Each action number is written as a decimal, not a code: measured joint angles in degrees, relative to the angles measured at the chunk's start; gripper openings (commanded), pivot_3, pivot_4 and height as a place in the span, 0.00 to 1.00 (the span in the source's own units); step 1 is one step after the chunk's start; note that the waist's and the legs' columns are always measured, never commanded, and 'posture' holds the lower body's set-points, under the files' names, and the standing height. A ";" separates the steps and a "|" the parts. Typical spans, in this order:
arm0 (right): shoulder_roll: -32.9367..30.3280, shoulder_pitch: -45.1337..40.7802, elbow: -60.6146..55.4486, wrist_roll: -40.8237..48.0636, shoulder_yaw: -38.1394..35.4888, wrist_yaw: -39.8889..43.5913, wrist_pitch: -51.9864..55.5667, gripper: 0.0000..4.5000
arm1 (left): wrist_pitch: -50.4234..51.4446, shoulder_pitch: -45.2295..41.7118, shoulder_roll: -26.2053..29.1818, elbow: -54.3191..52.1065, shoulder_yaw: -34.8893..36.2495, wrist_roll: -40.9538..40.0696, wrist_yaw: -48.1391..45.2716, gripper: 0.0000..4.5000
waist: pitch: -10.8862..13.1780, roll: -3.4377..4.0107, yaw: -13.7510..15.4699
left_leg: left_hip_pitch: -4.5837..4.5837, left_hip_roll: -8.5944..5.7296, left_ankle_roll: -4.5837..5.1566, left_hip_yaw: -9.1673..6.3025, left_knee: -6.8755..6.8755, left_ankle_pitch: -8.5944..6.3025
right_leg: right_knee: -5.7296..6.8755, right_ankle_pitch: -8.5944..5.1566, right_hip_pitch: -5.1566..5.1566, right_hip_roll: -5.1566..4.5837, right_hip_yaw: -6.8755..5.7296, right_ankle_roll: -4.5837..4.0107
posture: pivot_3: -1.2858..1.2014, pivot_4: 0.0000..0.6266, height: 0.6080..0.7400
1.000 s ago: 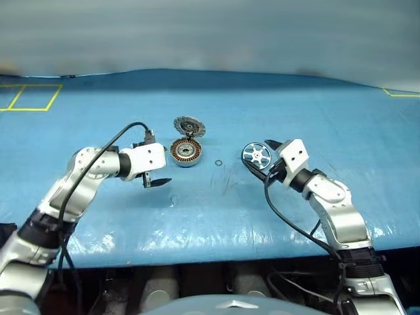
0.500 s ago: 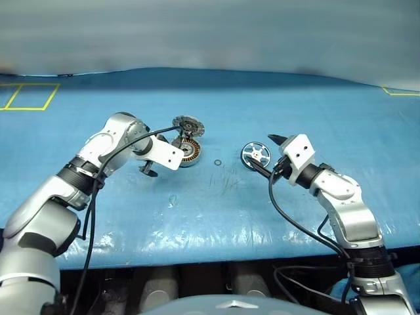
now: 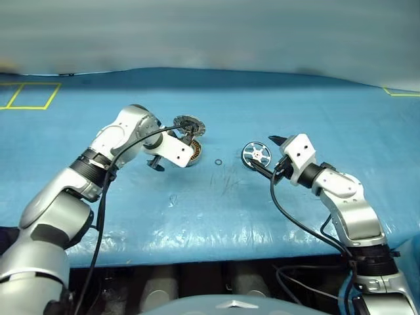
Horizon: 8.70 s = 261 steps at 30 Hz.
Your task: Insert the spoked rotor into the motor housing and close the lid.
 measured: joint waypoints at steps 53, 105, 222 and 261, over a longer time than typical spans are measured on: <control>5.01 4.34 -0.87 -0.33 0.08 -4.81 -1.61 1.00 | 24.26 14.66 -3.90 -20.82 7.21 -8.26 -14.05 0.50 | -0.18 0.18 -0.17 | 0.20 0.01 0.01 -0.05 0.13 0.01 | 0.14 0.02 0.16 0.03 0.06 0.03 | 0.52 0.24 1.00; 10.79 5.36 1.83 -1.18 7.38 -4.88 1.34 1.00 | 33.14 58.05 1.42 -54.41 39.91 -46.31 10.68 0.81 | -0.16 0.18 -0.92 | 0.37 0.05 -0.03 0.10 -0.04 0.03 | 0.09 0.01 0.16 -0.01 0.19 -0.01 | 0.52 0.24 1.00; 6.55 11.95 0.98 16.15 11.42 21.04 4.36 0.15 | -3.97 71.08 -5.21 -34.42 36.67 -49.33 25.02 0.82 | -0.08 -0.10 -0.04 | 0.58 -0.07 -0.03 0.16 -0.90 -0.17 | -0.74 -0.09 0.22 -0.81 -0.54 -0.07 | 0.52 0.24 1.00; 14.03 -3.65 6.76 9.17 17.86 14.23 5.22 0.15 | -5.51 71.14 -5.86 -34.13 36.72 -47.77 26.76 0.82 | -0.08 -0.10 -0.10 | 0.69 -0.05 -0.05 0.43 -0.79 -0.17 | -0.58 0.06 0.22 -0.78 -0.57 -0.25 | 0.52 0.24 1.00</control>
